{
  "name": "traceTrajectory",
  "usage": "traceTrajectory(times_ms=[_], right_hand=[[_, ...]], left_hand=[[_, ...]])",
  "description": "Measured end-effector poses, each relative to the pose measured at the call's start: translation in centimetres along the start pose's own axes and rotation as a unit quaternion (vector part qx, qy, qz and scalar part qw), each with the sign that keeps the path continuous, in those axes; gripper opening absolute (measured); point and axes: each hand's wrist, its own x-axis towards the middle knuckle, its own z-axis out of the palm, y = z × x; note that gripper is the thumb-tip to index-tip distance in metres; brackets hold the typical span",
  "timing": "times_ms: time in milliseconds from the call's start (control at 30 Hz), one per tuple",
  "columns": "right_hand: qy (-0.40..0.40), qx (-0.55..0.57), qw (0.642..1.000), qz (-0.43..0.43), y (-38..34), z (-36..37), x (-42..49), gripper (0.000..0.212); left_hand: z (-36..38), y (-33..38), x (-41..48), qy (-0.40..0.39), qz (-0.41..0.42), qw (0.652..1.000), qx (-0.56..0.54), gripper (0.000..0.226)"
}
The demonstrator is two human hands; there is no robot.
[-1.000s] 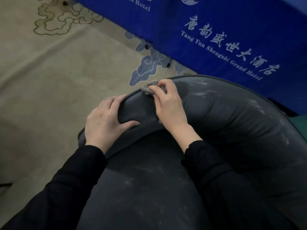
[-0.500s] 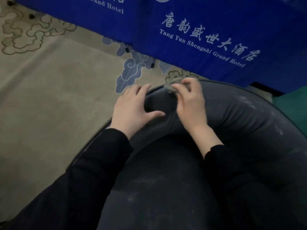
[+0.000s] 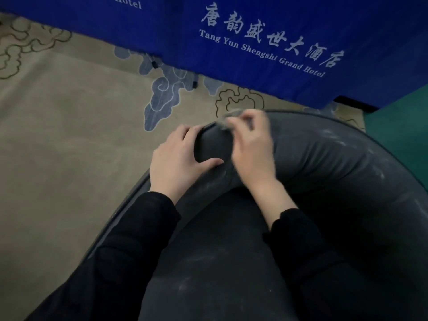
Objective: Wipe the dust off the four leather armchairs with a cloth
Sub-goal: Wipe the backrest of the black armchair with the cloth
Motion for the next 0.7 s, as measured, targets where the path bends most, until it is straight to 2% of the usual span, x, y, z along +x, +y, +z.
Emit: traceTrajectory(times_ms=[33, 100, 200, 267, 333, 400, 500, 700], right_hand=[[-0.021, -0.003, 0.999, -0.050, -0.7, 0.5, -0.2, 0.027], [-0.025, -0.004, 0.998, -0.064, -0.1, 0.7, -0.5, 0.027], [0.032, -0.020, 0.999, 0.029, 3.6, -0.3, -1.4, 0.026], [0.065, -0.026, 0.991, 0.118, 5.8, -1.4, -1.9, 0.026], [0.100, -0.016, 0.981, 0.166, 6.0, -1.7, -1.9, 0.025], [0.105, -0.001, 0.986, 0.131, 4.6, -1.2, -2.1, 0.025], [0.064, 0.026, 0.997, 0.044, 2.6, 0.2, -4.0, 0.027], [0.046, 0.039, 0.995, 0.082, 4.6, -0.6, -8.9, 0.027]], left_hand=[[0.0, 0.0, 0.0, -0.001, -0.002, 1.000, 0.001, 0.074], [0.0, -0.1, 0.1, 0.000, -0.003, 1.000, 0.003, 0.075], [0.0, -0.1, 0.0, 0.004, -0.003, 1.000, 0.002, 0.075], [0.0, 0.0, -0.1, 0.007, -0.002, 1.000, 0.001, 0.075], [0.1, 0.0, 0.0, 0.011, -0.003, 1.000, 0.004, 0.075], [0.1, 0.0, -0.1, 0.013, -0.002, 1.000, 0.006, 0.074], [0.2, 0.0, 0.0, 0.010, -0.006, 1.000, 0.004, 0.075], [0.0, 0.1, 0.0, 0.007, -0.011, 1.000, 0.001, 0.074]])
